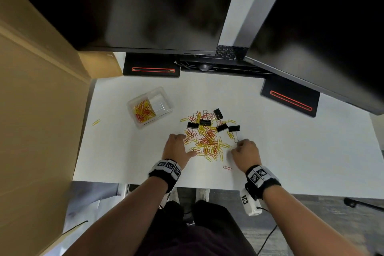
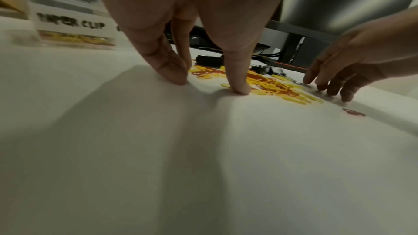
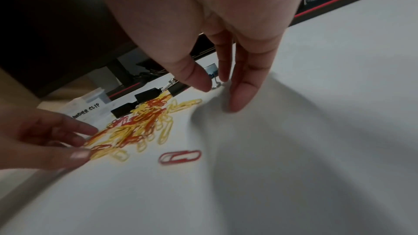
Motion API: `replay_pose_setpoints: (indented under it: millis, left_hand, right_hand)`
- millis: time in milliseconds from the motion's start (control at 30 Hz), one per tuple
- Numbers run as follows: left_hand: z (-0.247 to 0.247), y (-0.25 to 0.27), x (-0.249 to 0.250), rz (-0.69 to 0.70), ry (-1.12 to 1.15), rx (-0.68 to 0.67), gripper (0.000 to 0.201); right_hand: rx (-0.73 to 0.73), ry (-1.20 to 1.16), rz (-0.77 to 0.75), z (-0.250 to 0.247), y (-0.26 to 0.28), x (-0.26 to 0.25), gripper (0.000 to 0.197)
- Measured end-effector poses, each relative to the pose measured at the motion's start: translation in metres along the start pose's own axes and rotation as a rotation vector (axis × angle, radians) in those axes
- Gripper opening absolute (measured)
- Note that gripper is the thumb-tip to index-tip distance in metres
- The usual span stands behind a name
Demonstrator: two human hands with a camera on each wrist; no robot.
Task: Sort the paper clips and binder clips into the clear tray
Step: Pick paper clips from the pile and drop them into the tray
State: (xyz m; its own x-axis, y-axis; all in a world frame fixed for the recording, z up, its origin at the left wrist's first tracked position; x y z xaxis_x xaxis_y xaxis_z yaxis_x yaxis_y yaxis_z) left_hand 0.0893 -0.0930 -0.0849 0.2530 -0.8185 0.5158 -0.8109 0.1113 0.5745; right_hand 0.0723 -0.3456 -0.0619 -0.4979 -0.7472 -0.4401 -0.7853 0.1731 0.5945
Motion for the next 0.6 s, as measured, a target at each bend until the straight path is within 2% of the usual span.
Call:
replay_pose_setpoints:
  millis: [67,133,233,333,400,433,533,600]
  left_hand:
    - [0.008,0.0,0.008,0.059,0.049,-0.024,0.067]
    - [0.011,0.0,0.015,0.107,0.081,-0.038,0.068]
    - [0.003,0.001,0.015,0.132,0.022,-0.028,0.085]
    - [-0.002,0.0,0.004,0.082,-0.02,-0.074,0.098]
    - [-0.001,0.0,-0.002,0.064,0.058,-0.092,0.095]
    - [0.0,0.0,-0.001,0.07,0.1,-0.097,0.09]
    - [0.005,-0.003,0.009,0.109,0.171,-0.089,0.077]
    - [0.005,-0.005,0.014,0.14,0.195,-0.075,0.076]
  right_hand:
    - [-0.042,-0.049,-0.036,0.015,0.002,-0.008,0.029]
    - [-0.065,-0.114,-0.103,0.023,0.005,-0.018,0.032]
    - [-0.078,-0.143,-0.192,0.018,0.004,-0.02,0.05]
    - [-0.259,0.049,-0.219,0.017,0.004,-0.009,0.067]
    - [-0.35,0.171,-0.231,0.023,0.007,-0.005,0.061]
    - [-0.35,0.17,-0.242,0.025,0.008,-0.006,0.055]
    - [-0.247,0.027,-0.284,0.028,0.005,-0.02,0.039]
    - [-0.155,-0.083,-0.321,0.027,0.002,-0.03,0.028]
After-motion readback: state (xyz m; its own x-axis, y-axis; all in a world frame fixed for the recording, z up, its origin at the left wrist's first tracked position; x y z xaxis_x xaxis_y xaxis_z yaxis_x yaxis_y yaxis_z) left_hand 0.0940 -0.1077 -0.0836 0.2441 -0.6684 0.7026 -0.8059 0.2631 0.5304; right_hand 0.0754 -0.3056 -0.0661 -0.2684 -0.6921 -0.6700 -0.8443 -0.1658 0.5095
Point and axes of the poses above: each hand's wrist, its own y-axis away from the middle knuckle, its own z-axis out of the palm, x = y × z, the point moved 5 cm from there along -y, towards the middle knuckle, and after that the axes turned 11 degrees about -x, right-handed, at the moved point
